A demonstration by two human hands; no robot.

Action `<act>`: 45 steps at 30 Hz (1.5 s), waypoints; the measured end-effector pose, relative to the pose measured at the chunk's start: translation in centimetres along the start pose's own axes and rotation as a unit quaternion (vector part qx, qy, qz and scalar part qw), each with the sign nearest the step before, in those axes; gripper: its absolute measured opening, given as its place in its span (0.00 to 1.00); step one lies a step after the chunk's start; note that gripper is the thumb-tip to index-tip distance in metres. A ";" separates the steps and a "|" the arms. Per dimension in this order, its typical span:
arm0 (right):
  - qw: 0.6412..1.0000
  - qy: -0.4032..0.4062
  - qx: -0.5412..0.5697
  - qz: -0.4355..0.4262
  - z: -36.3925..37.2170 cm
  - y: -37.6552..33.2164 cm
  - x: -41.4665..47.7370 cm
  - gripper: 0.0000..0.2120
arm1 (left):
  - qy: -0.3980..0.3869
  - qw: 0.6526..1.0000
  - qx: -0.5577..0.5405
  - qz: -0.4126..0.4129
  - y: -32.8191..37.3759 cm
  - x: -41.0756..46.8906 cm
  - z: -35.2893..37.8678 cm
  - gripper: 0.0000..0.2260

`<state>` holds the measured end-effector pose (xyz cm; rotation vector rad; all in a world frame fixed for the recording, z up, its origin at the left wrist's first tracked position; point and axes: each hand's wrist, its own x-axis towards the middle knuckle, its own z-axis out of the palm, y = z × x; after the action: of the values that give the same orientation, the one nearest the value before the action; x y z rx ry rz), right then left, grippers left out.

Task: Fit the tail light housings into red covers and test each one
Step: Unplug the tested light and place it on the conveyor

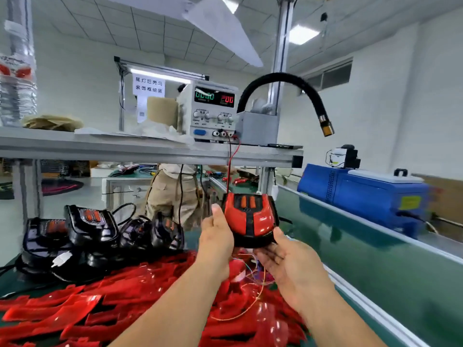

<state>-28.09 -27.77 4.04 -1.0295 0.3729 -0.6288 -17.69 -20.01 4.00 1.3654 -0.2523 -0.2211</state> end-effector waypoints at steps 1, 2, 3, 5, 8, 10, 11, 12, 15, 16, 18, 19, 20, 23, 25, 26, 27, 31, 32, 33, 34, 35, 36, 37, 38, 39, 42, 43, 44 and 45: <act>1.000 0.020 0.009 -0.014 -1.2 -0.8 0.2 0.11 | -0.008 1.000 0.023 0.003 0.0 0.2 1.8 0.29; 0.999 0.039 0.017 -0.027 -2.4 -1.6 0.4 0.10 | -0.022 0.999 0.046 0.008 0.0 0.3 3.8 0.25; 0.997 0.056 0.024 -0.036 -3.7 -2.5 0.6 0.09 | -0.044 0.998 0.052 0.007 -0.1 0.5 5.7 0.21; 0.995 0.084 0.033 -0.048 -6.0 -4.2 1.3 0.07 | -0.094 0.995 0.033 -0.029 -0.1 0.8 9.4 0.15; 0.988 0.133 0.051 -0.062 -9.3 -6.8 3.0 0.07 | -0.183 0.975 -0.011 -0.129 -0.2 1.0 14.1 0.09; 0.981 0.171 0.055 -0.067 -11.3 -8.4 4.5 0.06 | -0.238 0.952 -0.047 -0.187 -0.4 1.4 16.5 0.07; 0.979 0.183 0.054 -0.067 -12.3 -8.9 5.4 0.06 | -0.260 0.942 -0.056 -0.206 -0.5 1.7 17.5 0.08; 0.978 0.189 0.051 -0.065 -13.2 -9.4 6.2 0.06 | -0.274 0.934 -0.062 -0.221 -0.6 2.0 18.3 0.09; 0.977 0.200 0.035 -0.056 -15.4 -9.8 8.9 0.05 | -0.280 0.920 -0.087 -0.259 -1.0 3.2 20.4 0.09; 0.977 0.204 0.031 -0.054 -15.9 -9.8 9.7 0.05 | -0.280 0.919 -0.091 -0.264 -1.1 3.5 21.0 0.09; 0.976 0.213 0.021 -0.050 -16.8 -9.7 11.2 0.05 | -0.286 0.915 -0.091 -0.268 -1.3 4.0 21.7 0.09; 0.975 0.217 0.014 -0.046 -17.1 -9.6 12.0 0.05 | -0.290 0.915 -0.088 -0.265 -1.5 4.3 22.0 0.08; 0.975 0.218 0.006 -0.042 -17.4 -9.4 12.7 0.06 | -0.293 0.918 -0.081 -0.255 -1.9 4.6 22.3 0.07; 0.978 0.206 0.010 -0.023 -18.5 -8.1 14.9 0.11 | -0.288 0.938 -0.047 -0.185 -3.2 5.6 23.0 0.14; 0.980 0.198 0.034 -0.003 -19.2 -7.0 16.3 0.12 | -0.294 0.946 -0.036 -0.133 -4.2 5.8 23.2 0.21; 0.979 0.197 0.051 0.007 -19.5 -6.6 16.8 0.11 | -0.298 0.948 -0.032 -0.104 -4.8 5.7 23.3 0.23; 0.978 0.196 0.071 0.014 -19.7 -6.3 17.3 0.11 | -0.297 0.952 -0.026 -0.074 -5.4 5.6 23.5 0.25; 0.972 0.186 0.140 0.044 -19.9 -5.6 18.7 0.14 | -0.244 0.969 -0.035 0.007 -6.8 4.6 24.1 0.28; 0.971 0.181 0.146 0.052 -19.7 -5.5 19.0 0.15 | -0.227 0.973 -0.043 0.013 -6.9 4.4 24.3 0.28; 0.971 0.175 0.149 0.060 -19.5 -5.4 19.3 0.16 | -0.210 0.976 -0.047 0.019 -7.1 4.4 24.4 0.29; 0.972 0.172 0.149 0.067 -19.3 -5.3 19.7 0.17 | -0.195 0.979 -0.047 0.025 -7.2 4.3 24.4 0.29; 0.972 0.170 0.145 0.072 -19.0 -5.4 20.0 0.18 | -0.182 0.982 -0.048 0.029 -7.4 4.4 24.6 0.29; 0.973 0.172 0.135 0.077 -18.8 -5.5 20.3 0.18 | -0.170 0.984 -0.051 0.030 -7.4 4.5 24.7 0.29; 0.973 0.177 0.126 0.080 -18.5 -5.7 20.5 0.18 | -0.162 0.985 -0.055 0.027 -7.4 4.7 24.8 0.29; 0.973 0.181 0.118 0.081 -18.3 -5.9 20.7 0.17 | -0.156 0.986 -0.058 0.022 -7.3 4.8 24.9 0.29; 0.973 0.187 0.112 0.078 -18.1 -6.1 20.9 0.15 | -0.152 0.987 -0.058 0.012 -7.2 5.0 24.9 0.29; 0.973 0.211 0.082 0.039 -17.8 -6.4 21.3 0.11 | -0.142 0.988 -0.056 -0.033 -7.0 6.4 25.0 0.25; 0.973 0.222 0.064 0.020 -17.8 -6.4 21.4 0.10 | -0.141 0.987 -0.060 -0.056 -6.8 7.1 25.0 0.21; 0.972 0.233 0.042 0.003 -17.7 -6.4 21.4 0.09 | -0.141 0.984 -0.072 -0.086 -6.6 7.7 25.1 0.17; 0.969 0.247 0.018 -0.012 -17.7 -6.5 21.5 0.08 | -0.142 0.978 -0.092 -0.119 -6.4 8.2 25.2 0.14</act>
<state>-23.60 -55.86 1.36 -0.8354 0.7831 -0.9126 -17.61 -47.24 2.82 1.1764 -0.2969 -0.6280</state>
